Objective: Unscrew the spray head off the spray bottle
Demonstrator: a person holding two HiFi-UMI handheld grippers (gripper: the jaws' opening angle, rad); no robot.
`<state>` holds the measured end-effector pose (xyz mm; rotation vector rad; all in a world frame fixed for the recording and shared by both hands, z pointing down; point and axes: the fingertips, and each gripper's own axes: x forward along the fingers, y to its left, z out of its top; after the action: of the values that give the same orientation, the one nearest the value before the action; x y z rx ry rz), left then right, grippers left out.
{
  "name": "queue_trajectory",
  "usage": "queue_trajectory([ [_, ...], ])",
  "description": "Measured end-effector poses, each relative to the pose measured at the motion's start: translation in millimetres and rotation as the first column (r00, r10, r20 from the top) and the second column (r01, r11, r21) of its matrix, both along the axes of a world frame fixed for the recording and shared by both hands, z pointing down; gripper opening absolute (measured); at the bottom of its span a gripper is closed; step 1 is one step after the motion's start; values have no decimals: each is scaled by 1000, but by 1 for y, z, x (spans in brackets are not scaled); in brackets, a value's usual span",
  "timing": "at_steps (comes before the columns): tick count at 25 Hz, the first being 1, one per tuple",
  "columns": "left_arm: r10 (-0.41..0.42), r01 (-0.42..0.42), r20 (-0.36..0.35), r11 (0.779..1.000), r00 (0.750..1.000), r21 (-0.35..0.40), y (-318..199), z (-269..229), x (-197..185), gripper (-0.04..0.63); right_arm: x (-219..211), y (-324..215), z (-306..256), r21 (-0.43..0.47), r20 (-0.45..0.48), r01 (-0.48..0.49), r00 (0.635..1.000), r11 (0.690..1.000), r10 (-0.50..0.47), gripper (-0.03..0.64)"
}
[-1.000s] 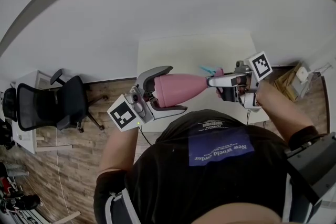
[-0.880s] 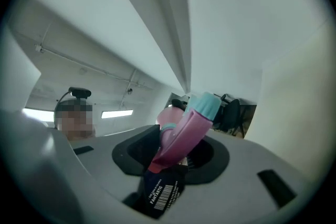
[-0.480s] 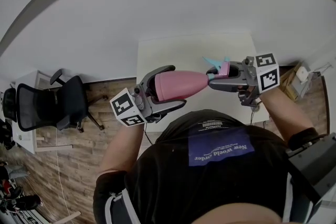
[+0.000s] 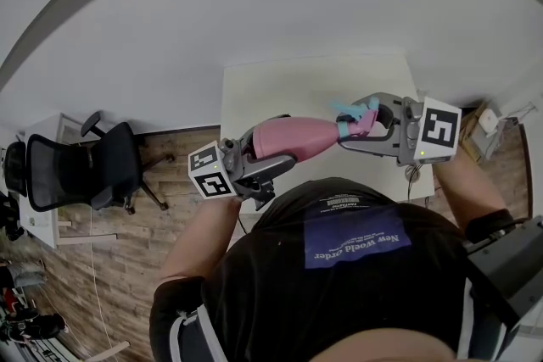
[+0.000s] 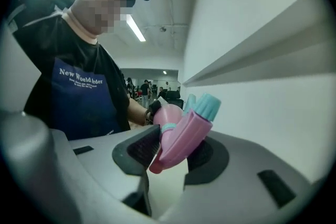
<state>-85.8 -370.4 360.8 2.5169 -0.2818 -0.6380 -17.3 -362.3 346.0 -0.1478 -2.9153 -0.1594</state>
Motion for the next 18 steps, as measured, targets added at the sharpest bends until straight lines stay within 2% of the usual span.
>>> queue_trajectory([
  [5, 17, -21, -67, 998, 998, -63, -3, 4, -1, 477, 0, 5, 1, 102, -38, 25, 999, 994, -21, 127],
  [10, -1, -11, -172, 997, 985, -72, -3, 5, -4, 477, -1, 6, -5, 145, -25, -2, 1000, 989, 6, 129],
  [14, -22, 15, -189, 999, 982, -38, -2, 2, -7, 477, 0, 7, -11, 127, 6, -35, 999, 991, 34, 130],
  [18, -72, 76, -180, 997, 981, 15, -4, 1, -24, 477, 1, -1, -17, 55, 54, -80, 996, 995, 77, 184],
])
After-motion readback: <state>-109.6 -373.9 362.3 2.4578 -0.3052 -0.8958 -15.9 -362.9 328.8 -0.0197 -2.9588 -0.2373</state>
